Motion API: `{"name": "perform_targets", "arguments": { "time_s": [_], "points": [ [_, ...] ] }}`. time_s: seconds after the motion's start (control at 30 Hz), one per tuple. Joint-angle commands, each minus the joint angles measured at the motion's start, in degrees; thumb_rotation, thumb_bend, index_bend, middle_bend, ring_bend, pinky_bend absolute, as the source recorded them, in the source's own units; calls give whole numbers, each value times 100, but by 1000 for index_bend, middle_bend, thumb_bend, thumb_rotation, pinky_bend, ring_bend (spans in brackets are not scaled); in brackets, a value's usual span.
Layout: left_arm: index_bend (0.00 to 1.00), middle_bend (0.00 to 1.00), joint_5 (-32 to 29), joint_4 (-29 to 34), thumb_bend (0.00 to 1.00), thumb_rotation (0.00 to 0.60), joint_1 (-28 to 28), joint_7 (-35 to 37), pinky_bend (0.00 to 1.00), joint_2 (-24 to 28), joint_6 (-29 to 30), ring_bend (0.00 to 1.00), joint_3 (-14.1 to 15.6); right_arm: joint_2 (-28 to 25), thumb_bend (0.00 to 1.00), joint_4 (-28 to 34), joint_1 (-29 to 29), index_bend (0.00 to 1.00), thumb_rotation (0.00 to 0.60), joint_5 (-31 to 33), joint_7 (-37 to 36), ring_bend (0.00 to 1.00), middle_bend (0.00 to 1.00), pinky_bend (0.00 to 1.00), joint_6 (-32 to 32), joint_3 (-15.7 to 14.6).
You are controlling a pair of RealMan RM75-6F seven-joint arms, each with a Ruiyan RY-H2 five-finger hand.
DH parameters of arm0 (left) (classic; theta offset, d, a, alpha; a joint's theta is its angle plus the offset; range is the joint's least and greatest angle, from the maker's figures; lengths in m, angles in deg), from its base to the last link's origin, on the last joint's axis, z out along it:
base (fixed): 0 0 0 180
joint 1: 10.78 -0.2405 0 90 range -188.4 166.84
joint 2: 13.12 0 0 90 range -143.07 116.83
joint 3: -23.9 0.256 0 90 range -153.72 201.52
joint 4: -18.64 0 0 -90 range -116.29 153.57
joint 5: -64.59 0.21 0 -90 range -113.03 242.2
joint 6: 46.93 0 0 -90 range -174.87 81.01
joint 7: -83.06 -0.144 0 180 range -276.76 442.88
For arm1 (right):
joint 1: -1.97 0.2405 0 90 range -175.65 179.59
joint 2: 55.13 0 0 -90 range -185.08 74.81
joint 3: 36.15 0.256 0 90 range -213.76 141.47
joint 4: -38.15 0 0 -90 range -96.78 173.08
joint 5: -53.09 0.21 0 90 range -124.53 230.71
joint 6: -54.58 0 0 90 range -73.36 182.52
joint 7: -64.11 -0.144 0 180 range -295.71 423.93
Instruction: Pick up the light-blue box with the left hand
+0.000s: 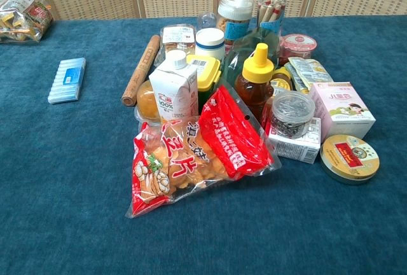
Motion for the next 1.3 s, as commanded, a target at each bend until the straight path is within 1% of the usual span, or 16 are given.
{"name": "perform_targets", "arguments": {
  "time_s": [0.03, 0.3, 0.47, 0.53, 0.63, 0.8, 0.93, 1.1, 1.3],
  "points": [
    [231, 98, 4, 7, 180, 600, 4, -11, 0, 0, -8, 0, 6, -9, 0, 5, -2, 0, 519, 15, -26, 0, 0, 0, 6, 8],
    [230, 97, 74, 10, 178, 600, 40, -107, 0, 45, 19, 0, -12, -11, 0, -63, -39, 0, 516, 11, -189, 0, 0, 0, -11, -12],
    [200, 88, -53, -208, 179, 600, 297, -376, 0, -36, -214, 0, -192, -30, 0, -77, -100, 0, 517, 18, -268, 0, 0, 0, -65, -29],
    [182, 81, -219, -391, 178, 600, 447, -563, 0, -168, -389, 0, -295, -39, 0, -81, -131, 0, 516, 26, -299, 0, 0, 0, -92, -37],
    [124, 54, -493, -654, 179, 600, 711, -727, 0, -380, -760, 0, -422, -65, 0, -84, -179, 0, 515, 51, -341, 0, 0, 0, -130, -40],
    [74, 23, -838, -1270, 179, 600, 1159, -725, 0, -875, -1296, 0, -636, -141, 0, -62, -252, 0, 515, 102, -358, 0, 0, 0, -187, -33],
    [21, 1, -1000, -1686, 179, 600, 1486, -859, 0, -1250, -1649, 0, -725, -174, 0, -37, -293, 0, 515, 136, -364, 0, 0, 0, -220, -21],
    [0, 0, -1232, -2319, 179, 600, 1930, -1040, 0, -1792, -2082, 0, -852, -207, 0, -29, -356, 0, 519, 214, -380, 0, 0, 0, -219, -31],
    [0, 0, -1302, -3098, 181, 600, 2359, -1059, 0, -2398, -2349, 0, -962, -275, 0, 7, -468, 0, 517, 311, -373, 0, 0, 0, -306, -19]
  ]
}}
